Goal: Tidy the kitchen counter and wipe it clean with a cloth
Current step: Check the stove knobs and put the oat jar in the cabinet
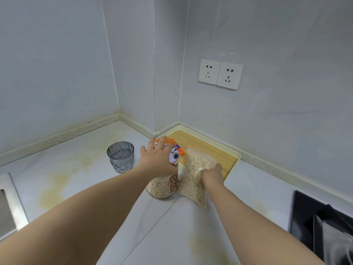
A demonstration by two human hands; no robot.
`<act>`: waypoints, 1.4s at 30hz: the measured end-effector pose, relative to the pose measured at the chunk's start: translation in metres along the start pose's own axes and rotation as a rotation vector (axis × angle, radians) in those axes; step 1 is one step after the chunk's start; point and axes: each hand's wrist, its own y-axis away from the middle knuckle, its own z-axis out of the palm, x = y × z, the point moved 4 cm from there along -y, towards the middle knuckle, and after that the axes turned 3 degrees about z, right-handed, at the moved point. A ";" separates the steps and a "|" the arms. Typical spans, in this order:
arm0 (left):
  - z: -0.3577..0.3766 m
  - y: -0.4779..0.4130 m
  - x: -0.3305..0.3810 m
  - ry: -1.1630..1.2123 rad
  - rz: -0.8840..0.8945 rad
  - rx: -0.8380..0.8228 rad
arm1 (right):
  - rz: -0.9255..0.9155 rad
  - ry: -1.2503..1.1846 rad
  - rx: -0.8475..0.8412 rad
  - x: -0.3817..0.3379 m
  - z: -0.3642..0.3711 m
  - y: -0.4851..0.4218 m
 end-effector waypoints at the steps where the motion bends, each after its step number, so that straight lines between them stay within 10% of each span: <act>1: -0.001 0.000 0.002 -0.018 0.002 -0.014 | -0.005 0.001 0.010 -0.001 -0.002 0.004; 17: -0.017 0.099 0.091 0.366 0.447 0.018 | -0.056 -0.107 0.205 0.034 -0.061 0.121; 42: 0.032 0.421 0.412 0.420 1.122 -0.265 | 0.248 -0.269 0.821 0.311 -0.348 0.411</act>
